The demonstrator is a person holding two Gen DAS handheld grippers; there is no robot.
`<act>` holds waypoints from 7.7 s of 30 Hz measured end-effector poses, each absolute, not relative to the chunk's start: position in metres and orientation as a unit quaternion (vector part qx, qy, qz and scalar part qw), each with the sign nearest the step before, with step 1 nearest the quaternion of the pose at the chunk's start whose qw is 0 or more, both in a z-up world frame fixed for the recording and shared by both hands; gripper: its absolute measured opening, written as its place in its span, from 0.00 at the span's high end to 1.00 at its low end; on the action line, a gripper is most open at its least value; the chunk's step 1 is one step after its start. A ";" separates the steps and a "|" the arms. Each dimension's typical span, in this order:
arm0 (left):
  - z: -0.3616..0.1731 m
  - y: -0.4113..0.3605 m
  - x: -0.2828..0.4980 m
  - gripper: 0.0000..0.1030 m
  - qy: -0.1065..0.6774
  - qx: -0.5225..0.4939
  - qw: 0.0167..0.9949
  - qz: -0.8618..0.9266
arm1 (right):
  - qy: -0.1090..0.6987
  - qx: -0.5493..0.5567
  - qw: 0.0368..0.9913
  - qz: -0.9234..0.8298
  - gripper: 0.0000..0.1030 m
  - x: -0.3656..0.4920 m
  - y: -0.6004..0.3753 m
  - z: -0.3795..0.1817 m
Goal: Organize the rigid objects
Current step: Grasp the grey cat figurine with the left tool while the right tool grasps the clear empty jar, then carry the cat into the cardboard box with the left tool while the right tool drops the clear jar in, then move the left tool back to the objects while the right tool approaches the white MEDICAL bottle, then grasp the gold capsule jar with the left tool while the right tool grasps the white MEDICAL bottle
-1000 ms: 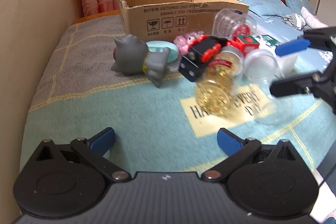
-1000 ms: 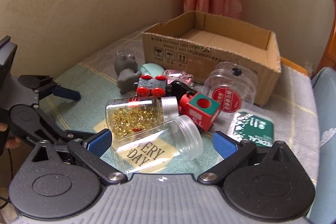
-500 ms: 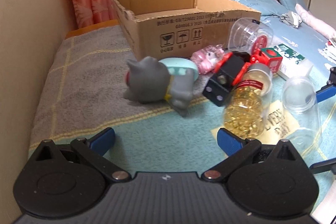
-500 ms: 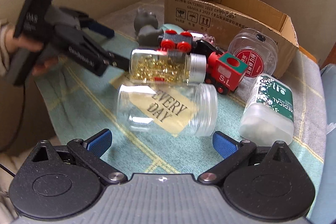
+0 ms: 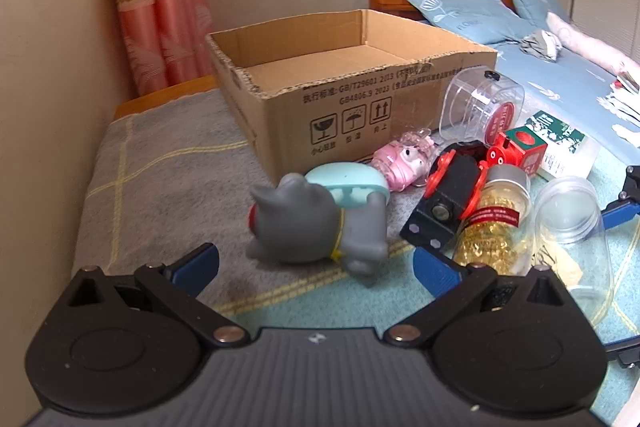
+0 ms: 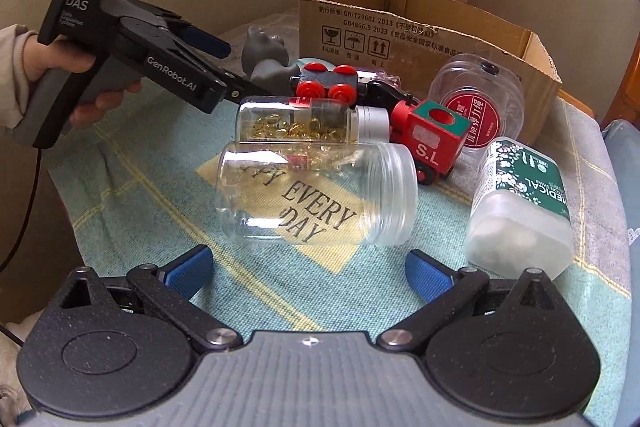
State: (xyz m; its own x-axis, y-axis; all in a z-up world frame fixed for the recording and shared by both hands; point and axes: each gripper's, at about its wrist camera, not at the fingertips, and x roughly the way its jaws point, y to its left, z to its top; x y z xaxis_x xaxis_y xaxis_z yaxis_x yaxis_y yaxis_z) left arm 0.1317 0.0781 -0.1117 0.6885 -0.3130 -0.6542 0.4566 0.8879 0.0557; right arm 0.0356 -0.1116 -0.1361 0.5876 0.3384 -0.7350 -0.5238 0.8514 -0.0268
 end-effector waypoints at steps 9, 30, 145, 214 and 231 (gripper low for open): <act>-0.116 0.077 0.145 0.03 0.322 0.109 0.912 -0.228 | 0.373 -0.136 0.889 0.229 0.00 0.036 -0.104 -0.121; -0.095 0.079 0.143 0.29 0.358 0.085 0.905 -0.211 | 0.384 -0.118 0.890 0.217 0.09 0.056 -0.094 -0.106; -0.105 0.053 0.098 0.07 0.440 0.020 0.890 -0.123 | 0.454 -0.077 0.846 0.271 0.00 0.116 -0.201 -0.096; -0.106 0.006 0.089 0.10 0.410 0.072 0.899 -0.134 | 0.413 -0.064 0.902 0.106 0.00 0.052 -0.163 -0.112; -0.104 0.009 0.083 0.09 0.402 0.093 0.902 -0.125 | 0.419 -0.089 0.898 0.099 0.06 0.064 -0.150 -0.113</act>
State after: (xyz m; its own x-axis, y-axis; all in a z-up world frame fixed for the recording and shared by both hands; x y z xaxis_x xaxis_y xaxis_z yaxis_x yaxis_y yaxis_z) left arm 0.0834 0.0085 -0.1036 0.6453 -0.1517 -0.7487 0.3011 0.9513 0.0668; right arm 0.0642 -0.1499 -0.1130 0.6299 0.1031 -0.7698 -0.2525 0.9645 -0.0775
